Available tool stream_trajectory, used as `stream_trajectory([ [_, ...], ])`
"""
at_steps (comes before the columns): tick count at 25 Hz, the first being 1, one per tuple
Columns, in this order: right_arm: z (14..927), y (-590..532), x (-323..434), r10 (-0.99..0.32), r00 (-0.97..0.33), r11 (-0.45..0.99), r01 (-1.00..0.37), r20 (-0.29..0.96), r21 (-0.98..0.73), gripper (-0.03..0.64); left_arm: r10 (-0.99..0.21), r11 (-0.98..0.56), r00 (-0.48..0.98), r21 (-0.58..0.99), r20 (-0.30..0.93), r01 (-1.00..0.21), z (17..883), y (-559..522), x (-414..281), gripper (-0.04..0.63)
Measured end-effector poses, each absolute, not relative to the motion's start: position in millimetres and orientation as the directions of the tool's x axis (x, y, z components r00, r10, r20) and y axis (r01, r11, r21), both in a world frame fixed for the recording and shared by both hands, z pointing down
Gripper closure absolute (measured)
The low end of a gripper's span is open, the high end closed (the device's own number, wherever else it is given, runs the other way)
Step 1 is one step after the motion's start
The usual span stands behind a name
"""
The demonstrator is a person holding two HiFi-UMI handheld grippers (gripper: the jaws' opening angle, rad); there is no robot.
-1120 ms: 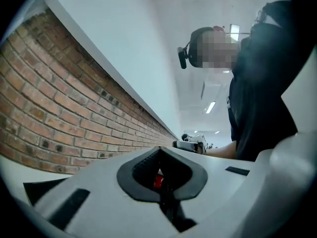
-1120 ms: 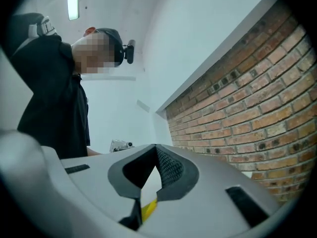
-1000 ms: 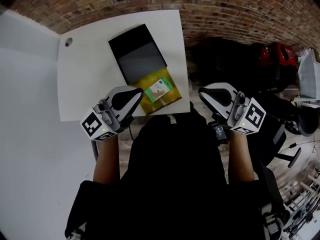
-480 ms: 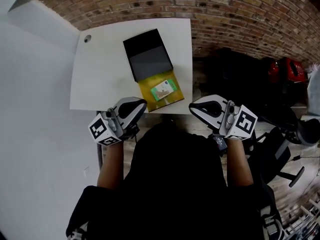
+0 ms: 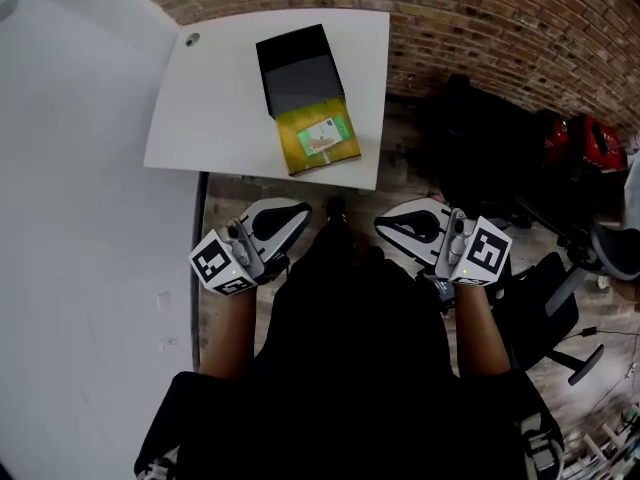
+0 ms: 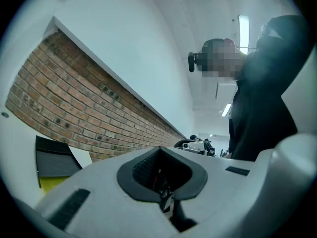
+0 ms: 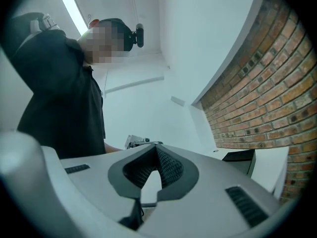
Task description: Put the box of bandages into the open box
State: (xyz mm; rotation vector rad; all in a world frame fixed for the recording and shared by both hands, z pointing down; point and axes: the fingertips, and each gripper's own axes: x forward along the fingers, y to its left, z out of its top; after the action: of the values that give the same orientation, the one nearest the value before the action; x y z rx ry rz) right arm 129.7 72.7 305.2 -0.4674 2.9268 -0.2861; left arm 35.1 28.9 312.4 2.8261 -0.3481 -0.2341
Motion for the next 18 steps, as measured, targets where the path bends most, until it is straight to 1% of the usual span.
stream_trajectory([
  [2,307,91,126,-0.290,-0.946,0.944,-0.258,-0.144,-0.207,0.612,-0.283,-0.925,0.956,0.287,-0.084,-0.249,318,52,36,0.578],
  [4,313,106,119,-0.266,-0.956,0.947,-0.235,-0.123,-0.216,0.611,-0.299,-0.920,0.953,0.280,-0.051,-0.273,324,74,34,0.578],
  [5,317,113,116,-0.257,-0.960,0.947,-0.227,-0.113,-0.226,0.612,-0.305,-0.917,0.951,0.281,-0.044,-0.281,326,85,33,0.578],
  [8,318,133,108,-0.230,-0.961,0.952,-0.190,-0.151,-0.241,0.612,-0.318,-0.908,0.947,0.302,-0.045,-0.291,330,115,33,0.578],
  [13,326,155,100,-0.217,-0.967,0.950,-0.179,-0.130,-0.254,0.612,-0.289,-0.914,0.957,0.296,0.009,-0.279,345,150,30,0.578],
  [18,327,166,83,-0.211,-0.973,0.948,-0.181,-0.093,-0.263,0.612,-0.238,-0.928,0.971,0.289,0.030,-0.236,351,160,24,0.578],
])
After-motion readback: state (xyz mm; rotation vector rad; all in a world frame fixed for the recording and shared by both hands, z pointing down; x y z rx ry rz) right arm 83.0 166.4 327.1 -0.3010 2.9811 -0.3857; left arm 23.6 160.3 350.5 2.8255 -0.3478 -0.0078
